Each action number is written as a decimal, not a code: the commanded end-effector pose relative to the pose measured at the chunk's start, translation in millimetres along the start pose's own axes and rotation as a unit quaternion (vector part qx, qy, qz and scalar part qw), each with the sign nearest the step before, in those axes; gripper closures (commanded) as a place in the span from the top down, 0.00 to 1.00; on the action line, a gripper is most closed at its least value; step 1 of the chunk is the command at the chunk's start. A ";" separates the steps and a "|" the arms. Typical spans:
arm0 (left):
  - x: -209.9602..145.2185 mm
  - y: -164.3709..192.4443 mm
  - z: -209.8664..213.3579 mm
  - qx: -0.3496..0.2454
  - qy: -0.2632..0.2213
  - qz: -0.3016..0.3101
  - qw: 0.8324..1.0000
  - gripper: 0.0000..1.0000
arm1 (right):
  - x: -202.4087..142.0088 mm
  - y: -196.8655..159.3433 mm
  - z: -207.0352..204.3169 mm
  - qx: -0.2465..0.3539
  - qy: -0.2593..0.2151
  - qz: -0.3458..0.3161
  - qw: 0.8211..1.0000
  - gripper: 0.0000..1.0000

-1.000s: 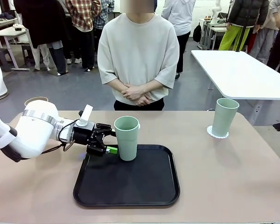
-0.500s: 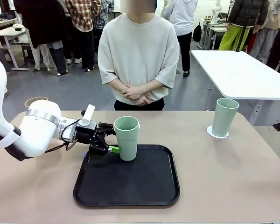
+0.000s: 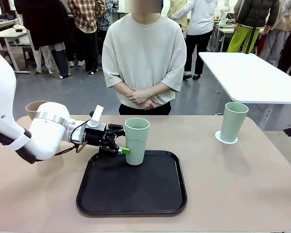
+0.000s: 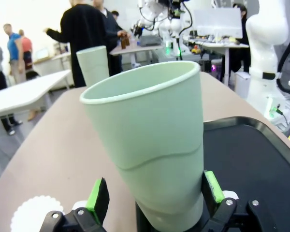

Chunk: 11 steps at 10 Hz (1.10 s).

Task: Place coasters on the table and set cups on them.
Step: Take one Reusable plastic cup from the Flat Tray and place it on a coaster set by the human.

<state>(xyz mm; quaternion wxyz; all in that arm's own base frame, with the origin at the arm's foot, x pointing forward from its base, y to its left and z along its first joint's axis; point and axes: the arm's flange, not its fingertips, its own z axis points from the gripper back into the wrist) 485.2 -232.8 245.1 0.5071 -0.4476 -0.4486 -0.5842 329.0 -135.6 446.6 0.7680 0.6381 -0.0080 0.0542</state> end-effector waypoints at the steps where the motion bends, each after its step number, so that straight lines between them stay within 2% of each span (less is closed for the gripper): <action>1: -7.5 7.6 -14.3 0.003 -0.011 0.005 1.000 1.00 | -0.6 1.0 0.5 0.000 0.000 -0.008 1.000 1.00; 5: -4.3 6.7 -26.6 0.002 0.002 0.022 1.000 1.00 | -0.6 1.0 0.5 0.000 0.000 -0.008 1.000 1.00; 11: -3.6 3.3 -47.1 -0.027 0.011 0.017 0.999 1.00 | -0.6 1.0 0.5 0.000 0.000 -0.008 1.000 1.00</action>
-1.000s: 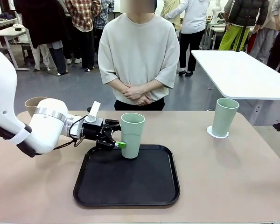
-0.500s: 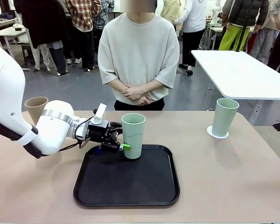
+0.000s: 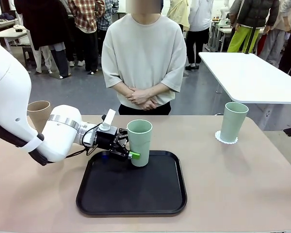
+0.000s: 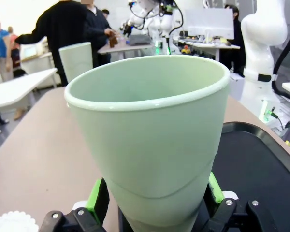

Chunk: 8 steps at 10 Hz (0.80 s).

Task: Place coasters on the table and set cups on them.
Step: Take one Reusable plastic cup from the Flat Tray and place it on a coaster set by the human.

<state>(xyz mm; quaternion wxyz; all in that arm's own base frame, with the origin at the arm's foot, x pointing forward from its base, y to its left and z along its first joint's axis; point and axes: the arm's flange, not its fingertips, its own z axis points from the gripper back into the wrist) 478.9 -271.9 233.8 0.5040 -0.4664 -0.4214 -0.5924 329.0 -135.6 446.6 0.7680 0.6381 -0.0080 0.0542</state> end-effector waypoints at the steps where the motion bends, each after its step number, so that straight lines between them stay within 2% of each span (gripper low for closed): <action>1: -0.4 7.1 -4.8 0.005 0.005 0.001 1.000 1.00 | -0.6 1.0 0.5 0.000 0.000 -0.008 1.000 1.00; 4: 1.7 6.3 -5.9 -0.001 -0.002 -0.007 1.000 0.13 | -0.6 1.0 0.5 0.000 0.000 -0.008 1.000 1.00; 5: 2.4 5.6 -4.8 -0.002 -0.004 -0.008 1.000 0.00 | -0.6 1.0 0.5 0.000 0.000 -0.008 1.000 1.00; 6: 4.7 5.0 -3.1 -0.002 -0.007 -0.007 1.000 0.24 | -0.6 1.0 0.5 0.000 0.000 -0.008 1.000 1.00; 7: 13.8 1.6 0.2 -0.011 -0.004 -0.006 1.000 0.00 | -0.6 1.0 0.5 0.000 0.000 -0.008 1.000 1.00; 8: 29.1 -1.7 5.0 -0.007 0.006 -0.010 1.000 0.00 | -0.6 1.0 0.5 0.000 0.000 -0.008 1.000 1.00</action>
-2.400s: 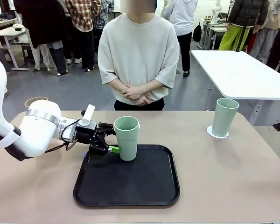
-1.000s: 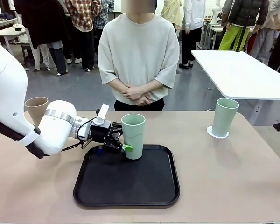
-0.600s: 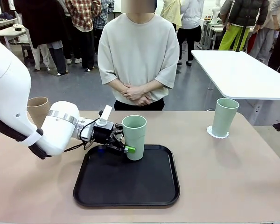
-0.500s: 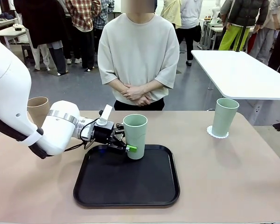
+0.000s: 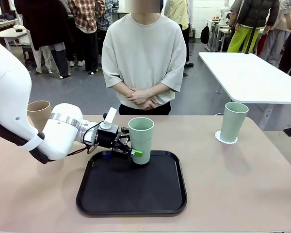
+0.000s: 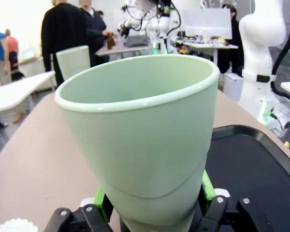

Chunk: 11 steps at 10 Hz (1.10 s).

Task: Place coasters on the table and set cups on them.
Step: Take one Reusable plastic cup from the Flat Tray and place it on a coaster set by the human.

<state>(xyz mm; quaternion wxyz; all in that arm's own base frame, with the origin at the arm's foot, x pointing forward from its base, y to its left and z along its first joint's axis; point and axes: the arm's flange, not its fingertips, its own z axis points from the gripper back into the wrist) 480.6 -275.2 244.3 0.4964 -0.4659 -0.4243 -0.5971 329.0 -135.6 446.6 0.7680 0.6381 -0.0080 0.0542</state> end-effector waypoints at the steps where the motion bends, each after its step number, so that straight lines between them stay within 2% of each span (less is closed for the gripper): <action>1: 39.3 -4.8 10.3 -0.001 0.007 -0.016 1.000 0.00 | -0.6 1.0 0.5 0.000 0.000 -0.008 1.000 1.00; 2: 62.0 -3.8 14.7 0.008 0.011 -0.032 0.999 0.00 | -0.6 1.0 0.5 0.000 0.000 -0.008 1.000 1.00; 5: 109.5 45.1 26.6 0.022 0.038 -0.010 0.999 0.00 | -0.6 1.0 0.5 0.000 0.000 -0.008 1.000 1.00; 9: 128.1 116.8 49.6 0.007 0.045 0.055 0.997 0.00 | -0.6 1.0 0.5 0.000 0.000 -0.008 1.000 1.00; 11: 131.2 131.3 54.7 -0.016 0.038 0.060 0.997 0.00 | -0.6 1.0 0.5 0.000 0.000 -0.008 1.000 1.00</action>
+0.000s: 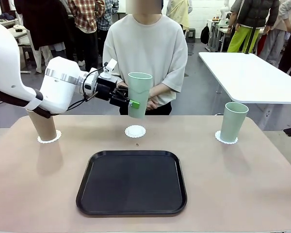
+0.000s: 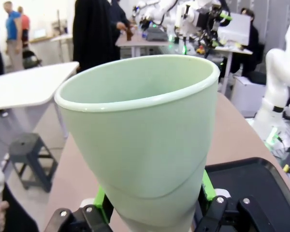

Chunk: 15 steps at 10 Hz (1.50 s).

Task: Place coasters on the table and set cups on them.
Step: Take one Reusable plastic cup from the Flat Tray and place it on a coaster set by the human.

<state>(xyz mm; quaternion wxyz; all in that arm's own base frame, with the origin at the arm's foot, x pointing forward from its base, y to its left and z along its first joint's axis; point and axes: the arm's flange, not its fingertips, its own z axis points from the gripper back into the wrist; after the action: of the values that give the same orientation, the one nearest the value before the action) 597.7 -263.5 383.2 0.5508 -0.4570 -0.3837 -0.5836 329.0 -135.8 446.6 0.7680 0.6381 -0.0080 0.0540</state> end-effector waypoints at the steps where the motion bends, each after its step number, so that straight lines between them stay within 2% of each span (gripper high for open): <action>1: -1.3 -9.6 -0.7 0.012 0.004 -0.005 1.000 0.00 | -0.6 1.1 0.3 0.000 0.000 -0.008 1.000 1.00; 4: -1.3 -9.6 -0.7 0.012 0.004 -0.005 1.000 0.00 | -0.6 1.1 0.3 0.000 0.000 -0.008 1.000 1.00; 5: -3.5 -0.6 -1.8 0.002 0.003 0.003 1.000 0.84 | -0.6 1.1 0.3 0.000 0.000 -0.008 1.000 1.00; 6: -18.1 10.0 0.1 0.004 -0.043 -0.010 0.999 0.84 | -0.6 1.1 0.3 0.000 0.000 -0.008 1.000 1.00; 8: -33.4 23.0 -5.3 0.002 -0.082 -0.013 0.997 0.84 | -0.6 1.1 0.3 0.000 0.000 -0.008 1.000 1.00; 12: -54.4 42.5 -18.9 0.008 -0.070 0.003 0.998 0.84 | -0.6 1.1 0.3 0.000 0.000 -0.008 1.000 1.00; 15: -65.3 52.3 -20.8 0.037 -0.050 -0.008 0.998 0.84 | -0.6 1.1 0.3 0.000 0.000 -0.008 1.000 1.00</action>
<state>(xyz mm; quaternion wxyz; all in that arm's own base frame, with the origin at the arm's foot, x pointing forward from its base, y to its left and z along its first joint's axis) 636.9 -264.8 312.1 0.5399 -0.4770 -0.4265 -0.5469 329.0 -135.8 446.5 0.7680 0.6381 -0.0080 0.0540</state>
